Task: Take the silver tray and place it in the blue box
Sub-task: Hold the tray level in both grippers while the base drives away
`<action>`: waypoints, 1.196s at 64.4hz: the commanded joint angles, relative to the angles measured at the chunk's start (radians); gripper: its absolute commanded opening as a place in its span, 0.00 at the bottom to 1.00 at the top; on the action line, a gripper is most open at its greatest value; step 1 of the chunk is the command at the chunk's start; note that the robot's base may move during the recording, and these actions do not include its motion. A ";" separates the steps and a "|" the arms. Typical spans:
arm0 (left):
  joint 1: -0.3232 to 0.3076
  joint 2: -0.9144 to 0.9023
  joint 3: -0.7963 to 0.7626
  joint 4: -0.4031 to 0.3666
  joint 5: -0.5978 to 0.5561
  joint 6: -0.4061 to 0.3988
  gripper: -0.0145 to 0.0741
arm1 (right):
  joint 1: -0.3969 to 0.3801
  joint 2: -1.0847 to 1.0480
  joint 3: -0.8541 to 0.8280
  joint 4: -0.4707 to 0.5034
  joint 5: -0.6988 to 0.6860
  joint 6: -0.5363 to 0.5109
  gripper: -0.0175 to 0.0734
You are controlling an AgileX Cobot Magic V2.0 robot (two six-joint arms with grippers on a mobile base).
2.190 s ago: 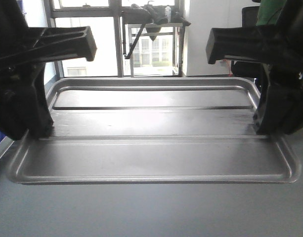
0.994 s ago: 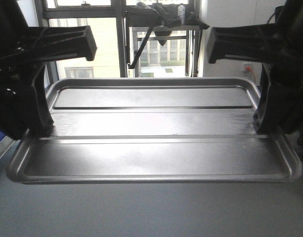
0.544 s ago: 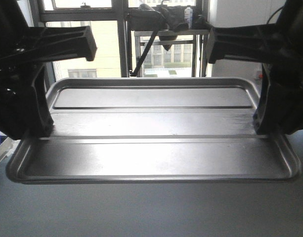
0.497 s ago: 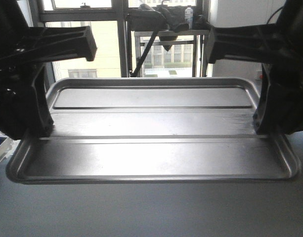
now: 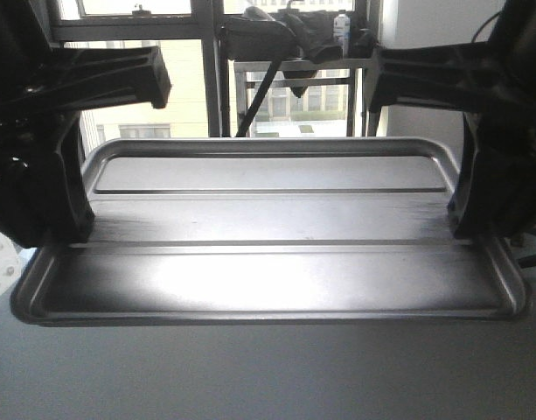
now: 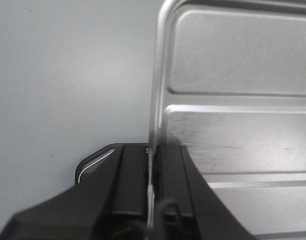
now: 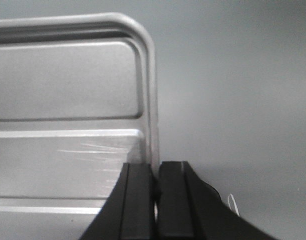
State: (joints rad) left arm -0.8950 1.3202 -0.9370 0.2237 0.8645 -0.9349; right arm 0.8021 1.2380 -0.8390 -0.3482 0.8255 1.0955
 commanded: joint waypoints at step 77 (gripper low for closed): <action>-0.007 -0.029 -0.026 0.025 -0.007 -0.009 0.16 | -0.002 -0.027 -0.021 -0.048 -0.011 0.001 0.25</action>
State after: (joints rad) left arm -0.8950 1.3202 -0.9370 0.2237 0.8645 -0.9349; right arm 0.8021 1.2380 -0.8390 -0.3482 0.8255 1.0955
